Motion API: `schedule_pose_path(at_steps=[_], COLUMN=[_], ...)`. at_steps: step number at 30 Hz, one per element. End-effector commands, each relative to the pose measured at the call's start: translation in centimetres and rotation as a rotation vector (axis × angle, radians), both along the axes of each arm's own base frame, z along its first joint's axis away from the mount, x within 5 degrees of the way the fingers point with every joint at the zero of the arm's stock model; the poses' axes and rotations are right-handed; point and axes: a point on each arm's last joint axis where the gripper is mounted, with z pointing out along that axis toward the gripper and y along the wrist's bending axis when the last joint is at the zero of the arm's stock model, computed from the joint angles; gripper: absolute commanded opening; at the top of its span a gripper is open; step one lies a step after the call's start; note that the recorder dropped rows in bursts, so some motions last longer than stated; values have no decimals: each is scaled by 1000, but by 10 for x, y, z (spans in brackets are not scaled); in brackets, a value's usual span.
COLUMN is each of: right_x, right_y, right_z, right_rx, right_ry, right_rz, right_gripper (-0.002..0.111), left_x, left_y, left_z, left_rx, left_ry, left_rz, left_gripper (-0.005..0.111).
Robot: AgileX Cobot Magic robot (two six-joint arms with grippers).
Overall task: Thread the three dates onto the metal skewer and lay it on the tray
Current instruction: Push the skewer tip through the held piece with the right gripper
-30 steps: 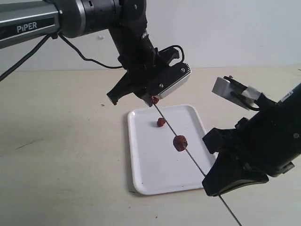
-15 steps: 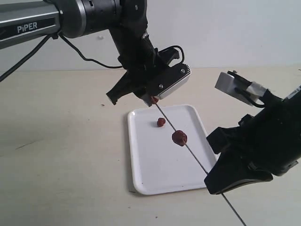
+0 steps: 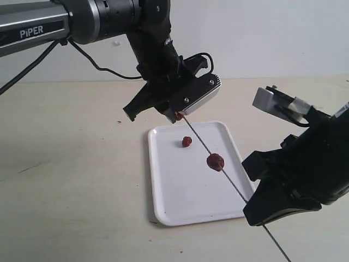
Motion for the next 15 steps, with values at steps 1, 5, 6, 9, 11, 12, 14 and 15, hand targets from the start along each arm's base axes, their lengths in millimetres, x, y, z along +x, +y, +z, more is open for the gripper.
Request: schedule_pose_path(at_steps=[1,5,6,9,11,12,14,15], right_x=[0,0,-1,-2,-3,-2,-2,-2], right_y=[0,0,0,1,2,2,2,2], right_z=[0,0,0,1,1,2,2,2], right_rx=[-1,1,2,13,25,30,30,30], right_ry=[-17,-16,-12,2,11,7,4,4], right_rz=[-6,-7,-4,-1,-2,-1,4,4], right_gripper=[0,0,0,0,0,0,0,0], left_x=[0,0,0,0,0,0,0,0], left_y=[0,0,0,0,0,0,0,0], left_z=[7,7,7,8,8,8,8,8], left_rx=[-17,-18,-19,-23,-24,-24,-24,-24], left_ry=[-20,-21,-23,-28,-29,-29,-29,-29], left_rz=[8,8,9,9,9,9,9,9], left_gripper=[31,31,31,31,31,31,31,31])
